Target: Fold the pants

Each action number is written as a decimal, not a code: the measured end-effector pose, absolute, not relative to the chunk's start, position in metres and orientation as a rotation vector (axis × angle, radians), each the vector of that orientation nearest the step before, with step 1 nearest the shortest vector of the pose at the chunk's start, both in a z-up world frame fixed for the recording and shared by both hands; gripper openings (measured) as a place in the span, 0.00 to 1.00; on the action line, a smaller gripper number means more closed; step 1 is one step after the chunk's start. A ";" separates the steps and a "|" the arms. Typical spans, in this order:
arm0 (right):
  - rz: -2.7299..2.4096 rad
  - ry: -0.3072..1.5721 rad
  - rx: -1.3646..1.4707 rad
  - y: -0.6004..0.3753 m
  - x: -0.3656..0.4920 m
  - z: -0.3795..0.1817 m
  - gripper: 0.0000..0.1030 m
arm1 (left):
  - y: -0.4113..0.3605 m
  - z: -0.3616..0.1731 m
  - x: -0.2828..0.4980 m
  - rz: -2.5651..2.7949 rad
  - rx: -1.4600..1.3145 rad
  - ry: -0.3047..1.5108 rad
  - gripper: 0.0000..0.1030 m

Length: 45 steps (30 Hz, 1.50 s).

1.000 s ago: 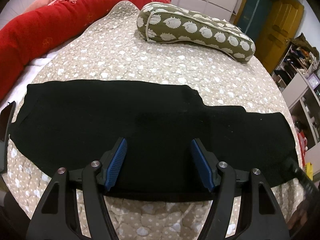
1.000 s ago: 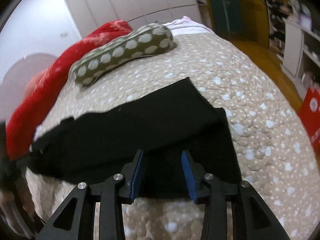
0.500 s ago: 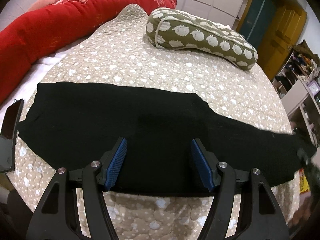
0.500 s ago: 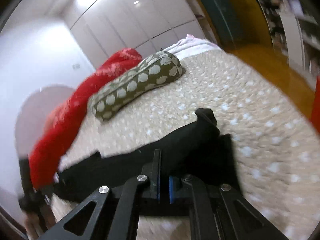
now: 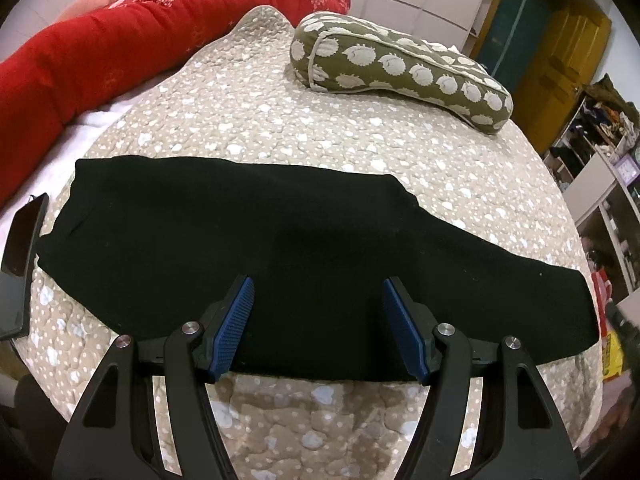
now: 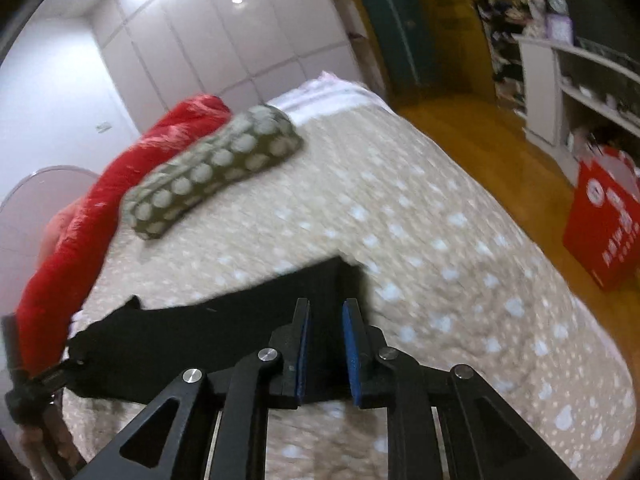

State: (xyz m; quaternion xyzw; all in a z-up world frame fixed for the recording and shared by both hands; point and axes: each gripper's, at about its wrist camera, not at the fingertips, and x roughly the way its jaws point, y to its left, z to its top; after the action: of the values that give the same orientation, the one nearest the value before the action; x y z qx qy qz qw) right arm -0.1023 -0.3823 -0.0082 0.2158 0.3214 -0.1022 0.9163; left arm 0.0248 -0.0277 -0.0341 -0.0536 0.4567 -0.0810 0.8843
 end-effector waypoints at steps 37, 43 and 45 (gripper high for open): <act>-0.009 0.873 0.170 -0.297 -0.070 -0.044 0.15 | -0.058 -0.044 0.009 -0.189 0.004 0.935 0.73; -0.088 0.851 0.170 -0.317 -0.084 -0.040 0.17 | -0.066 -0.036 0.002 -0.218 0.008 0.924 0.73; -0.123 0.860 0.174 -0.326 -0.085 -0.044 0.17 | -0.070 -0.036 0.000 -0.229 0.016 0.922 0.73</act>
State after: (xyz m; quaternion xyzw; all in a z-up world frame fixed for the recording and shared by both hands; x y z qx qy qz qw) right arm -0.0848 -0.3261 -0.0443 0.0844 0.4161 -0.0596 0.9034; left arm 0.0000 -0.0704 -0.0363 0.0079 0.4437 -0.1103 0.8893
